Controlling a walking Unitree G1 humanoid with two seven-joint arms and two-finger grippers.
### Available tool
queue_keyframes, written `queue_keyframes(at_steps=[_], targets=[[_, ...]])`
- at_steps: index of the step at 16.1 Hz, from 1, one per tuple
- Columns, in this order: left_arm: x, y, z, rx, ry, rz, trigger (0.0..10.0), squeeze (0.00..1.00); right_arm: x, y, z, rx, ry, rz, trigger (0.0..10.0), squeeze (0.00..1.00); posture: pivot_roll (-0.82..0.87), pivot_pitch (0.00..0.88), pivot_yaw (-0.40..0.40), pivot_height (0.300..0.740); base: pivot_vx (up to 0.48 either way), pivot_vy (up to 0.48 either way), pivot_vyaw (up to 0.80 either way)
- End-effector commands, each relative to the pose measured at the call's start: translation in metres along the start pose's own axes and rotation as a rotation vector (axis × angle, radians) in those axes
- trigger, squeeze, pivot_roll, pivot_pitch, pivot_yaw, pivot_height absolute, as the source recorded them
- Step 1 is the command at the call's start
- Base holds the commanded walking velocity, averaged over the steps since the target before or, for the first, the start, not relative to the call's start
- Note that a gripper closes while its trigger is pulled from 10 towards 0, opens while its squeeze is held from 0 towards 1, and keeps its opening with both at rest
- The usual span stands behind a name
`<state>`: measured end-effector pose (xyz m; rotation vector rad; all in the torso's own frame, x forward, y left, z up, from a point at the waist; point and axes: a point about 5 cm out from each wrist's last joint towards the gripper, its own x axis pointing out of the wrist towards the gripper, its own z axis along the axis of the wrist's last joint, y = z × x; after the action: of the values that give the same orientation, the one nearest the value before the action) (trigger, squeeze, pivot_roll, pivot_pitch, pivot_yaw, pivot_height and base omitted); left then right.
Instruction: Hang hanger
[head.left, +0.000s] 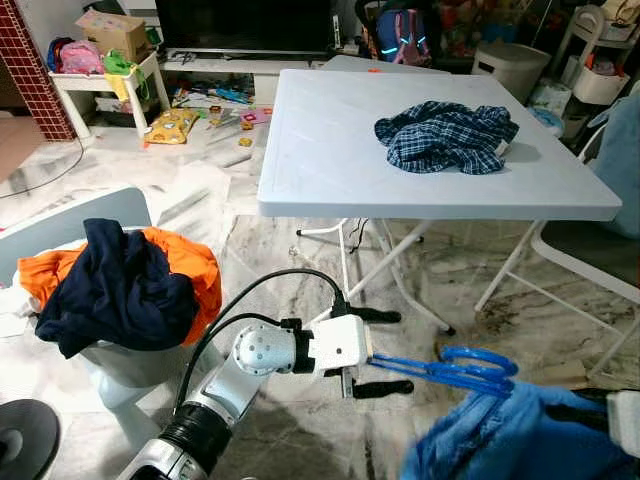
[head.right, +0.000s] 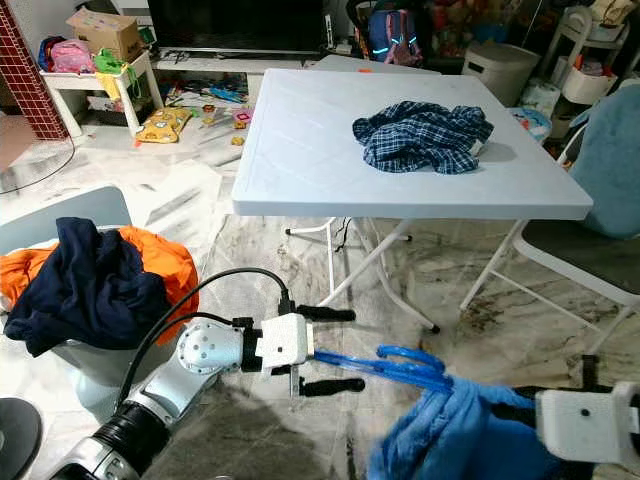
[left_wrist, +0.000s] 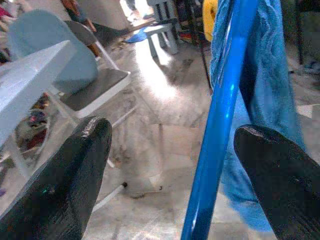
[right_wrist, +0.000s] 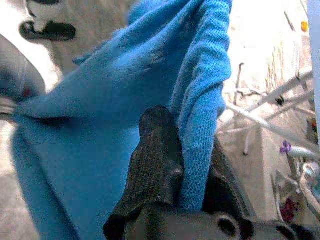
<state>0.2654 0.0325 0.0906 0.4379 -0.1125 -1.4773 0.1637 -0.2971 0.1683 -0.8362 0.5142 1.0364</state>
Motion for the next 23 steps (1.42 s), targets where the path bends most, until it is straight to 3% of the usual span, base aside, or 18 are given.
queue_keyframes(at_steps=[1,2,8,23], targets=[[0.004,0.003,0.004,0.001,-0.010,-0.037,0.9,0.00,-0.006,-0.004,0.010,-0.038,-0.029,0.006,10.0,0.00,-0.05,0.000,-0.045,0.740,0.000,0.000,0.00],[0.004,0.003,0.005,-0.002,-0.013,-0.047,0.0,0.00,-0.005,-0.004,0.011,-0.041,-0.031,0.008,10.0,0.00,-0.05,0.000,-0.044,0.740,0.000,0.000,0.00],[0.006,0.000,0.005,-0.020,-0.013,-0.137,0.0,0.00,0.002,0.002,0.014,-0.054,-0.041,0.037,10.0,0.00,-0.06,0.000,-0.036,0.740,0.000,0.000,0.00],[0.007,-0.006,0.007,-0.108,-0.025,-0.209,0.0,0.00,0.005,-0.004,0.009,-0.068,-0.025,0.000,10.0,0.00,-0.06,0.000,-0.042,0.740,0.000,0.000,0.00]])
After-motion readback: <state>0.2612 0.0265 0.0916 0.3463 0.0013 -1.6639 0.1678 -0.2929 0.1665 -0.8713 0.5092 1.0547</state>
